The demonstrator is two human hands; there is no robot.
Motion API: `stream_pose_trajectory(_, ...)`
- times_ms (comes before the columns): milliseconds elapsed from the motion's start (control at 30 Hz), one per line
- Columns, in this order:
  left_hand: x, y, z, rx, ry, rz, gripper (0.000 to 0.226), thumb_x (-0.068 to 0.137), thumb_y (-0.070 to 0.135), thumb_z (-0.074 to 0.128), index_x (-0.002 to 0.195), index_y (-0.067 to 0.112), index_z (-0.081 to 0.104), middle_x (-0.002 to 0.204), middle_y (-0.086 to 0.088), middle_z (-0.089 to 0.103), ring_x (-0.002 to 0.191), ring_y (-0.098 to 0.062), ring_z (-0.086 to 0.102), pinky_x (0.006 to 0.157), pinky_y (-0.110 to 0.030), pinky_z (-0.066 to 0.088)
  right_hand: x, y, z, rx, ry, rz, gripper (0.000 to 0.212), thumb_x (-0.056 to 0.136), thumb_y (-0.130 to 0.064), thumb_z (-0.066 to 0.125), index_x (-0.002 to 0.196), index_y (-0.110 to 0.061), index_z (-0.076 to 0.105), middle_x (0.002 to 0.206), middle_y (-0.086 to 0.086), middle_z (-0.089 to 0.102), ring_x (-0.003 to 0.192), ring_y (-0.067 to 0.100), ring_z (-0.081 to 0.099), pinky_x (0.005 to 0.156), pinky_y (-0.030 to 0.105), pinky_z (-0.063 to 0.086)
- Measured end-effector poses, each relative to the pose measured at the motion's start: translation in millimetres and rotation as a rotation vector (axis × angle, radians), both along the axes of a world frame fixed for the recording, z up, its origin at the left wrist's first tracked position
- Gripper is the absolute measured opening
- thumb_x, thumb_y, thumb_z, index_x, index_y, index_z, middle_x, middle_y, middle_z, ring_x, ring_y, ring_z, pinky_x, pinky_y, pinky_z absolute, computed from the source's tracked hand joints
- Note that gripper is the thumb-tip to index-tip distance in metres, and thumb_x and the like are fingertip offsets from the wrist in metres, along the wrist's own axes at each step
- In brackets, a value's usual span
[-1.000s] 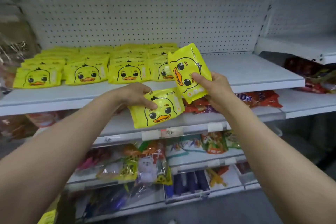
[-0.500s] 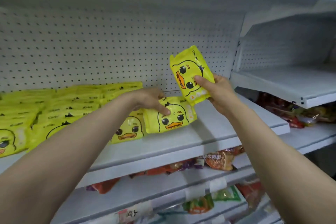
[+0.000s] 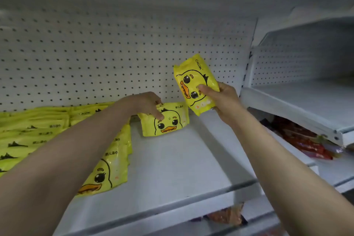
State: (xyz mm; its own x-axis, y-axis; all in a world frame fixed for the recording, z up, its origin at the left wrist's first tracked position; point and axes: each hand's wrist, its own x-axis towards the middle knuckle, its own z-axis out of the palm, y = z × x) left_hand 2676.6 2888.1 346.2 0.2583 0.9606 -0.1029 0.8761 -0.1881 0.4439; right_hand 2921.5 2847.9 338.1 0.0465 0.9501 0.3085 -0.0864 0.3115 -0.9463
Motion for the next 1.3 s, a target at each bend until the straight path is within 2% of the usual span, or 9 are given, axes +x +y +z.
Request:
stream_pose_trajectory(67,-4.2,12.4,-2.9,0.031,0.069,0.014,0.043,0.07,0.029,0.084,0.105,0.014,0.063,0.107,-0.001,0.063,0.092,-0.019,0.06,0.072,-0.028,0.049,3.4,15.1,2.5,0.007,-0.017,0.022,0.02,0.082,-0.016,0.078,0.101,-0.01,0.073,0.098,0.011,0.076,0.087,0.028,0.073,0.071,0.039,0.059)
stream_pose_trajectory(133,-10.4,21.4,-5.5,0.067,0.136,0.035,0.044,0.071,0.032,0.082,0.106,0.017,0.062,0.112,-0.002,0.061,0.094,-0.018,0.056,0.069,-0.025,0.044,5.8,28.8,5.1,0.005,-0.037,0.042,0.022,0.082,-0.017,0.078,0.102,-0.011,0.073,0.1,0.011,0.076,0.092,0.03,0.073,0.079,0.045,0.059)
stream_pose_trajectory(233,-19.8,32.0,-11.7,0.116,0.159,0.094,0.064,0.071,0.037,0.081,0.127,0.019,0.056,0.131,-0.002,0.053,0.115,-0.023,0.051,0.089,-0.03,0.043,7.6,44.3,7.2,0.017,-0.05,0.08,0.019,0.083,-0.016,0.077,0.1,-0.011,0.074,0.097,0.01,0.076,0.09,0.028,0.074,0.075,0.04,0.06)
stream_pose_trajectory(333,-21.6,40.5,-18.0,0.142,0.153,0.099,0.064,0.076,0.03,0.079,0.132,0.017,0.052,0.133,-0.005,0.052,0.12,-0.025,0.049,0.089,-0.027,0.037,7.3,55.9,2.2,0.018,-0.057,0.108,0.017,0.082,-0.017,0.077,0.099,-0.014,0.073,0.095,0.006,0.077,0.087,0.024,0.074,0.069,0.033,0.059)
stream_pose_trajectory(533,-20.5,48.8,-27.5,0.227,0.155,0.131,0.067,0.078,0.026,0.077,0.138,0.018,0.048,0.142,-0.006,0.047,0.129,-0.026,0.043,0.1,-0.03,0.034,5.4,71.8,-10.7,-0.002,-0.091,0.144,0.017,0.082,-0.017,0.078,0.098,-0.015,0.074,0.098,0.008,0.076,0.092,0.026,0.073,0.081,0.042,0.059)
stream_pose_trajectory(633,-21.4,50.1,-32.2,0.262,0.157,0.144,0.066,0.076,0.025,0.079,0.134,0.017,0.05,0.136,-0.006,0.051,0.125,-0.025,0.046,0.097,-0.03,0.037,5.4,74.7,-11.4,-0.007,-0.078,0.154,0.015,0.082,-0.016,0.077,0.097,-0.016,0.074,0.097,0.006,0.077,0.09,0.024,0.073,0.08,0.04,0.059)
stream_pose_trajectory(800,-23.2,47.2,-39.3,0.346,0.135,0.211,0.056,0.07,0.024,0.081,0.116,0.014,0.05,0.112,-0.007,0.058,0.099,-0.024,0.054,0.08,-0.036,0.049,6.0,77.4,-13.0,-0.009,-0.092,0.161,0.018,0.081,-0.017,0.079,0.099,-0.015,0.074,0.096,0.006,0.077,0.089,0.024,0.074,0.078,0.038,0.06)
stream_pose_trajectory(1067,-20.6,42.7,-41.6,0.477,0.285,0.275,0.052,0.074,0.026,0.077,0.12,0.019,0.054,0.119,-0.002,0.055,0.112,-0.024,0.051,0.081,-0.037,0.048,8.6,80.5,-16.5,-0.014,-0.112,0.173,0.025,0.08,-0.015,0.079,0.104,-0.01,0.074,0.096,0.008,0.076,0.083,0.022,0.073,0.071,0.035,0.06)
stream_pose_trajectory(1300,-36.2,31.6,-30.6,0.46,0.183,0.329,0.051,0.077,0.036,0.075,0.121,0.019,0.056,0.121,-0.006,0.054,0.112,-0.026,0.05,0.089,-0.038,0.047,-1.2,87.7,-15.6,-0.016,-0.224,0.181,0.025,0.077,-0.015,0.081,0.101,-0.011,0.074,0.092,0.005,0.077,0.079,0.017,0.074,0.067,0.03,0.059)
